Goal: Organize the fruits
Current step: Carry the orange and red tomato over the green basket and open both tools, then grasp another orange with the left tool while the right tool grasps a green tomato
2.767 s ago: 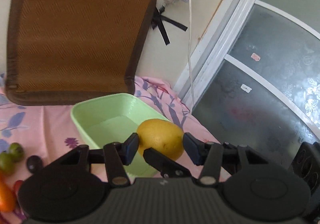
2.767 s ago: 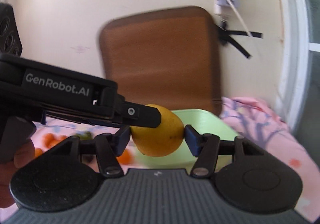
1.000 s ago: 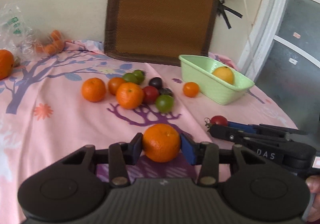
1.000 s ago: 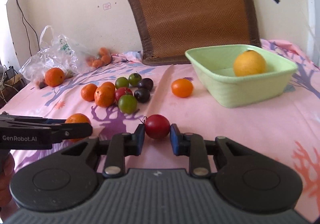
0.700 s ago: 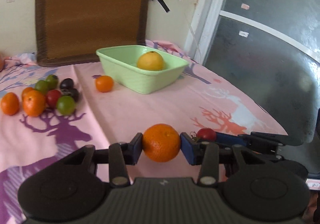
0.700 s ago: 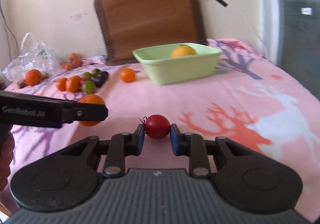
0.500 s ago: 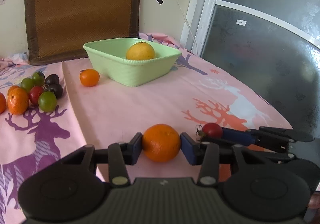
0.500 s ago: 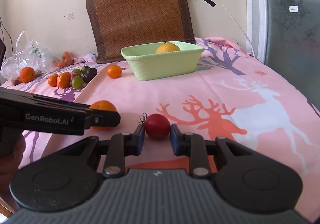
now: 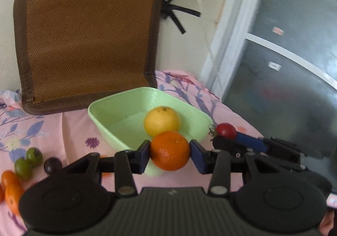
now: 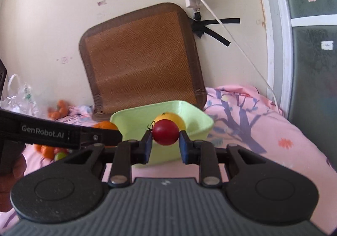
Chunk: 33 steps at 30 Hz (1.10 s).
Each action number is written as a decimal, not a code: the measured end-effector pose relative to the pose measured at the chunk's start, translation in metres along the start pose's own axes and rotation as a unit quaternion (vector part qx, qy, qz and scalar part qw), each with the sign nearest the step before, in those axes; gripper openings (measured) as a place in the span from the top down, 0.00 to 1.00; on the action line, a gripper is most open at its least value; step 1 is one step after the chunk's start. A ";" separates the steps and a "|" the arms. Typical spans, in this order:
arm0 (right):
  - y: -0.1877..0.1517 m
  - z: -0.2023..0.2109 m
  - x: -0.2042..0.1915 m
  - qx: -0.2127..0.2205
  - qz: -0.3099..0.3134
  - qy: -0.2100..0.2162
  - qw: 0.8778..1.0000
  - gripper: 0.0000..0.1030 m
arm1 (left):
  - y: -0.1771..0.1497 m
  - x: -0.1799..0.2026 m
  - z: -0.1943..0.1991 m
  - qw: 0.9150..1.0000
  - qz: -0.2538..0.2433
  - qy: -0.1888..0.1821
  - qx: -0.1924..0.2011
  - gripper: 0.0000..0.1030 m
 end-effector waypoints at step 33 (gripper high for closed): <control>-0.035 -0.018 -0.147 -0.069 0.089 0.121 0.986 0.68 | -0.066 -0.162 0.123 0.990 0.096 0.095 0.042 0.44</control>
Point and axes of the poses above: each gripper's, at about its wrist camera, not at the fingertips, and z roughly against the way its jaws point, x to its right, y to its top, the point moved 5 cm from there along -z, roughly the way its jaws point, and after that the axes turned 1 degree about z, right-handed, at the moved point
